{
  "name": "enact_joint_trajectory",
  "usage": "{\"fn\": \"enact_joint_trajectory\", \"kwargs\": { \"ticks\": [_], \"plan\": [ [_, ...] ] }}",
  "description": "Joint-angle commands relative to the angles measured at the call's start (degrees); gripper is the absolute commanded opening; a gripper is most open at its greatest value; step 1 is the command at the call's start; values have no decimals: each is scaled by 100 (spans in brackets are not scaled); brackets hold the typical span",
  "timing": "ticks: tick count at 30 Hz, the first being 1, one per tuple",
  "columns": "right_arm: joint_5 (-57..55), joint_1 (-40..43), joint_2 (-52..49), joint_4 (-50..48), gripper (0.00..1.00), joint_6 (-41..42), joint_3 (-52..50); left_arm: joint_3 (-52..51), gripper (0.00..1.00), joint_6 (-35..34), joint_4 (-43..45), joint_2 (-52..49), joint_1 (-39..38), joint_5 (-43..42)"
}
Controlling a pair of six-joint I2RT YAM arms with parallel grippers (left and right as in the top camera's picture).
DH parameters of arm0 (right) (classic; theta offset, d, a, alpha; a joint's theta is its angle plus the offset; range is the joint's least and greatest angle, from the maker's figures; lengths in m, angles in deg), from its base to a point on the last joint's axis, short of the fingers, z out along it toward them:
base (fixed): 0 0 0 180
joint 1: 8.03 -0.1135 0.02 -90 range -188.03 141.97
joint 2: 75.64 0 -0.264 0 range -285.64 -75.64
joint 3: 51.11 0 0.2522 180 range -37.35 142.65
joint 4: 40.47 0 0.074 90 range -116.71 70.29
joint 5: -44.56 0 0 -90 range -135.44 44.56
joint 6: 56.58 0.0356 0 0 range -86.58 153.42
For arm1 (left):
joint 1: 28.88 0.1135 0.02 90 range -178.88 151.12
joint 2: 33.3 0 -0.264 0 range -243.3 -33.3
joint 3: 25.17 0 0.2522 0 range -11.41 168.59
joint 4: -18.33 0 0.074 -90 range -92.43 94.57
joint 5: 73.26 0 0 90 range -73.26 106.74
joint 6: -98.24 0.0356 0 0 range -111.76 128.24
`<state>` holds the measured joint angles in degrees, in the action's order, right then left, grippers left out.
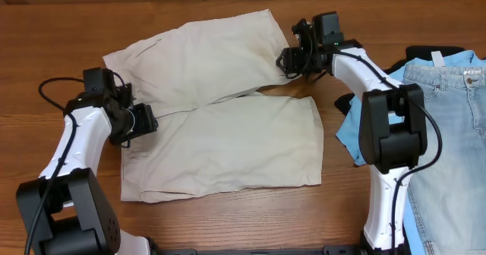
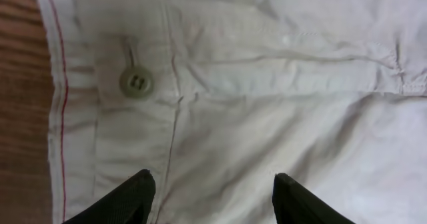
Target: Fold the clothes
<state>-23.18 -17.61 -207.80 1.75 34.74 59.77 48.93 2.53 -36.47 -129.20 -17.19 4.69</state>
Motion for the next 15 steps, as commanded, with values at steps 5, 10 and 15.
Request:
{"fn": "enact_joint_trajectory", "kwargs": {
  "ticks": [5, 10, 15],
  "plan": [
    [404, 44, -39, -201, 20, -50, 83, -398, 47, 61, 455, 28, -79, -85],
    [992, 201, 4, -313, 4, 39, 586, -472, 46, 59, 310, 28, -79, 105],
    [1064, 409, 4, -122, 4, 63, 1303, -472, 47, 59, 229, 28, -79, 109]
  ]
}}
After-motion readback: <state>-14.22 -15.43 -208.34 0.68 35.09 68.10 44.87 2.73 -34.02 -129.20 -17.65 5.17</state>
